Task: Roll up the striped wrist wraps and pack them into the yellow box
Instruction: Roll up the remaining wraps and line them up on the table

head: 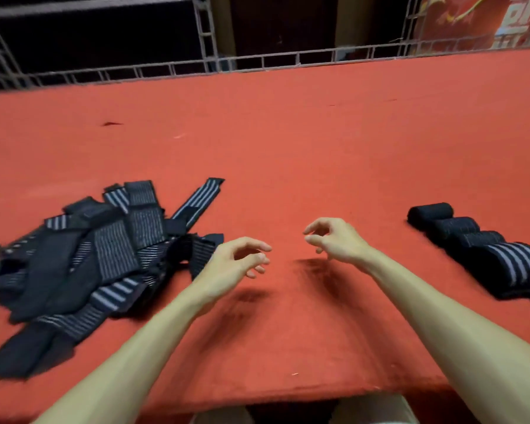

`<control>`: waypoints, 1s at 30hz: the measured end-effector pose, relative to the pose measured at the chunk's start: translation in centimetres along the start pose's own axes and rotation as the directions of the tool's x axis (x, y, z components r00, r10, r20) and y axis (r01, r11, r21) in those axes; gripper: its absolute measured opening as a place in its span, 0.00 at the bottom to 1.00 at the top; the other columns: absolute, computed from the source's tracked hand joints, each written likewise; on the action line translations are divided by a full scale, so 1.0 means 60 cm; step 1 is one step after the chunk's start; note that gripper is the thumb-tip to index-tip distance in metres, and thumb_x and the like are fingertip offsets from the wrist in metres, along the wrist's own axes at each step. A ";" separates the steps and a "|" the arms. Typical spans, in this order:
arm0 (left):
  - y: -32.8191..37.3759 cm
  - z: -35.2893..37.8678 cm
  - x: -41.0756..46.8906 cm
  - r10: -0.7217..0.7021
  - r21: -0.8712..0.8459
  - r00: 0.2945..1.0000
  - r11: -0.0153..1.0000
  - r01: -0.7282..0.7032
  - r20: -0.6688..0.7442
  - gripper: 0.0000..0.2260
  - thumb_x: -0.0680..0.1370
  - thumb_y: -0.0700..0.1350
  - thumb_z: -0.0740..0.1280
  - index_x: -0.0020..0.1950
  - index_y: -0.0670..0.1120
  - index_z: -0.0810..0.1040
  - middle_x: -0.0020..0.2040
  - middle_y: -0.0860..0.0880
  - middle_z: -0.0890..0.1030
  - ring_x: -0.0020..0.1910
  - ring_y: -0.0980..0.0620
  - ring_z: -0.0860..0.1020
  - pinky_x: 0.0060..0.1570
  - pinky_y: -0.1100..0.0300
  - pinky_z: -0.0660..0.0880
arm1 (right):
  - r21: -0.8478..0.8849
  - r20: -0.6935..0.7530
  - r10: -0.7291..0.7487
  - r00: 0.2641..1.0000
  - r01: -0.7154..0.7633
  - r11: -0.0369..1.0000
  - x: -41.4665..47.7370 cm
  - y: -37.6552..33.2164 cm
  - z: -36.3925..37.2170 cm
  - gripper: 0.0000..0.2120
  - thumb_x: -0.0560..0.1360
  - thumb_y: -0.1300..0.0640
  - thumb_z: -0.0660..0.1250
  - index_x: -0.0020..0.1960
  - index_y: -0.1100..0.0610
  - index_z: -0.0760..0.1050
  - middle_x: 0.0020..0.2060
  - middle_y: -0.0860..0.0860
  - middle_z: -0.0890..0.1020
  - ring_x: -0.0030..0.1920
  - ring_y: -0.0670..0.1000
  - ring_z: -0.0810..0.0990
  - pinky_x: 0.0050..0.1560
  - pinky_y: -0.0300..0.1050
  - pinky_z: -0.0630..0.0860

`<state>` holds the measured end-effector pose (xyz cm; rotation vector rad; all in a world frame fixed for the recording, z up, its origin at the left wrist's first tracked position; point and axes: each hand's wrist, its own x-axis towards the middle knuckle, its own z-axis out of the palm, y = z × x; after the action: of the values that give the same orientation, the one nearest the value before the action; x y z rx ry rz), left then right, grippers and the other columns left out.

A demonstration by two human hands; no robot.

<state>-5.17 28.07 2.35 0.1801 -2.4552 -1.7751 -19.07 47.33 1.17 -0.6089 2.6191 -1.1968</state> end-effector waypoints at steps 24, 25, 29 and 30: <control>-0.122 -0.144 -0.086 0.387 0.392 0.847 0.889 -0.238 -0.364 0.20 0.75 0.49 0.66 0.67 0.50 0.72 0.59 0.54 0.73 0.60 0.58 0.72 0.63 0.65 0.67 | -0.370 0.292 -0.539 0.790 0.613 0.698 -0.004 -0.132 0.209 0.09 0.75 0.53 0.70 0.46 0.58 0.81 0.52 0.50 0.81 0.57 0.52 0.74 0.57 0.45 0.70; -0.126 -0.140 -0.085 0.376 0.481 0.885 0.851 -0.212 -0.274 0.22 0.74 0.54 0.64 0.67 0.49 0.73 0.61 0.55 0.73 0.63 0.56 0.70 0.66 0.62 0.64 | -0.386 0.294 -0.545 0.785 0.619 0.684 -0.014 -0.131 0.197 0.08 0.75 0.53 0.70 0.46 0.58 0.81 0.48 0.50 0.81 0.54 0.52 0.75 0.54 0.47 0.71; -0.134 -0.108 -0.083 0.316 0.606 0.937 0.777 -0.169 -0.145 0.10 0.77 0.51 0.66 0.57 0.53 0.80 0.53 0.56 0.81 0.55 0.54 0.76 0.60 0.50 0.71 | -0.390 0.304 -0.507 0.806 0.591 0.706 -0.053 -0.113 0.145 0.07 0.74 0.54 0.70 0.48 0.55 0.83 0.42 0.51 0.81 0.46 0.54 0.79 0.48 0.51 0.74; -0.132 -0.098 -0.087 0.305 0.617 0.945 0.768 -0.172 -0.116 0.08 0.77 0.49 0.67 0.55 0.52 0.81 0.51 0.56 0.82 0.54 0.54 0.77 0.58 0.50 0.72 | -0.394 0.307 -0.488 0.817 0.576 0.717 -0.062 -0.105 0.133 0.08 0.74 0.52 0.70 0.50 0.54 0.84 0.42 0.50 0.81 0.46 0.53 0.79 0.49 0.51 0.74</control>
<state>1.14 20.95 -3.44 0.0857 -2.6443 -0.7796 -11.21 39.87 0.78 -1.5838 2.6494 -0.5280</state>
